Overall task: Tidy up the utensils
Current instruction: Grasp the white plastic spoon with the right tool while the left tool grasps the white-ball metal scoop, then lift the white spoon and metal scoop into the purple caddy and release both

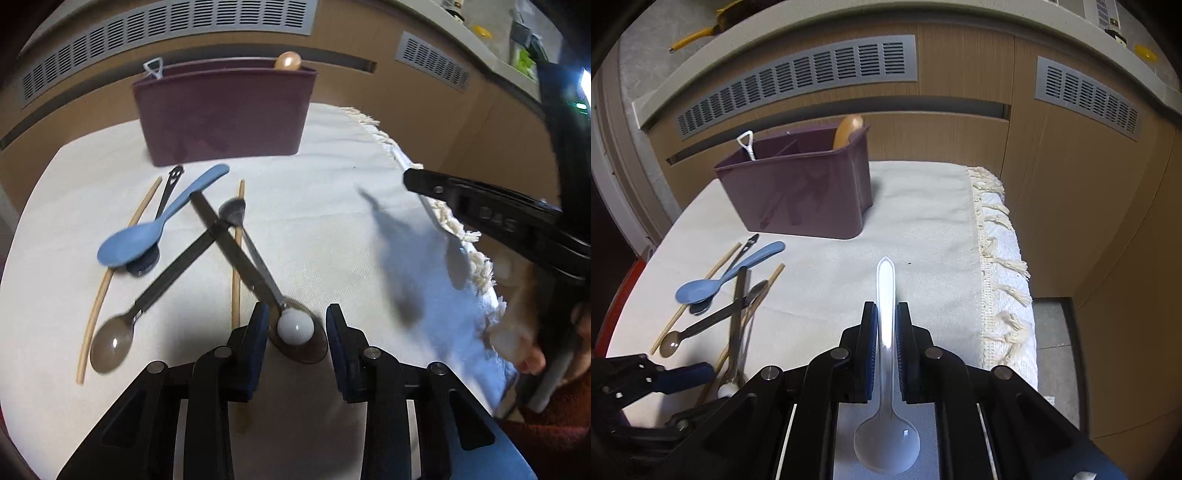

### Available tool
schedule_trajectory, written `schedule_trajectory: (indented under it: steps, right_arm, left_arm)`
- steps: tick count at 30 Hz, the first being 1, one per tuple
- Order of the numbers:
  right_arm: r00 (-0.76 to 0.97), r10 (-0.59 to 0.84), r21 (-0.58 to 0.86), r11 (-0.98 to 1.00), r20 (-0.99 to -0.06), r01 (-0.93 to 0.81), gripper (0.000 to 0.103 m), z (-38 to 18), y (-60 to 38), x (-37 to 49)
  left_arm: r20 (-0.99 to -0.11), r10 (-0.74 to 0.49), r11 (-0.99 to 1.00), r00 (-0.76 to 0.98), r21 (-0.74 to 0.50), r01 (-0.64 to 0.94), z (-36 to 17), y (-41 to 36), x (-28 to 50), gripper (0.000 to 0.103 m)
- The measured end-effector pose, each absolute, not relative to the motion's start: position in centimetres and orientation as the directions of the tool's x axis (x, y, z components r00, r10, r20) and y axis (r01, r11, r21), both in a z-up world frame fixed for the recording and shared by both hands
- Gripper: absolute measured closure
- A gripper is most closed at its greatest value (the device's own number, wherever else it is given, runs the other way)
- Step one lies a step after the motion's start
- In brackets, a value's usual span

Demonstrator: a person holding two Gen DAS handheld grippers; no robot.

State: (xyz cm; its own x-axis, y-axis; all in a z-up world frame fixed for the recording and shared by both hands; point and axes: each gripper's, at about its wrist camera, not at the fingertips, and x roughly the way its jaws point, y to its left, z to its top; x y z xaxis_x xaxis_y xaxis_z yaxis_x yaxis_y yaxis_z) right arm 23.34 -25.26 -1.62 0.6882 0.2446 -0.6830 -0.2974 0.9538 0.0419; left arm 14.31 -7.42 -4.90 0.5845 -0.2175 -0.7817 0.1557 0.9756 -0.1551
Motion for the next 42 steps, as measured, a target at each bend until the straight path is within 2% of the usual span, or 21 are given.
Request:
schedule_trajectory:
  steps: [5,9,14,18,34,38,41,42]
  right_arm:
    - [0.705,0.260,0.043,0.950,-0.660,-0.310,0.094,-1.4,-25.4,22.0]
    - [0.697,0.286,0.075,0.945,-0.657,-0.318,0.094,-1.3,-25.5,21.3]
    - [0.691,0.302,0.081,0.939,-0.656,-0.333,0.094,-0.9,-25.1,20.6]
    - [0.700,0.313,0.093,0.938,-0.642,-0.334,0.094,-0.1,-24.8,20.4]
    - [0.722,0.324,0.101,0.937,-0.611,-0.334,0.094,2.2,-23.2,20.8]
    - [0.765,0.333,0.100,0.937,-0.552,-0.336,0.094,4.8,-23.0,21.2]
    - [0.808,0.386,0.129,0.920,-0.446,-0.369,0.094,9.5,-23.0,21.9]
    - [0.830,0.406,0.128,0.913,-0.383,-0.387,0.094,11.8,-22.9,22.2]
  left_arm:
    - [-0.788,-0.212,0.977,0.578,-0.158,0.142,-5.6,-6.9,14.7,0.081]
    - [-0.760,-0.224,0.975,0.611,-0.168,0.148,-4.8,-5.7,14.3,0.081]
    - [-0.649,-0.194,0.981,0.736,-0.125,0.148,-0.5,-3.1,12.9,0.081]
    - [-0.596,-0.203,0.979,0.777,-0.142,0.147,2.4,-0.8,13.0,0.081]
    - [-0.494,-0.325,0.935,0.807,-0.298,0.195,9.8,5.0,15.3,0.082]
    - [-0.432,-0.364,0.918,0.825,-0.314,0.241,13.3,5.4,16.1,0.082]
    - [-0.357,-0.395,0.902,0.846,-0.323,0.285,17.0,5.9,17.3,0.082]
    - [-0.329,-0.402,0.898,0.854,-0.326,0.297,18.3,6.1,18.0,0.082]
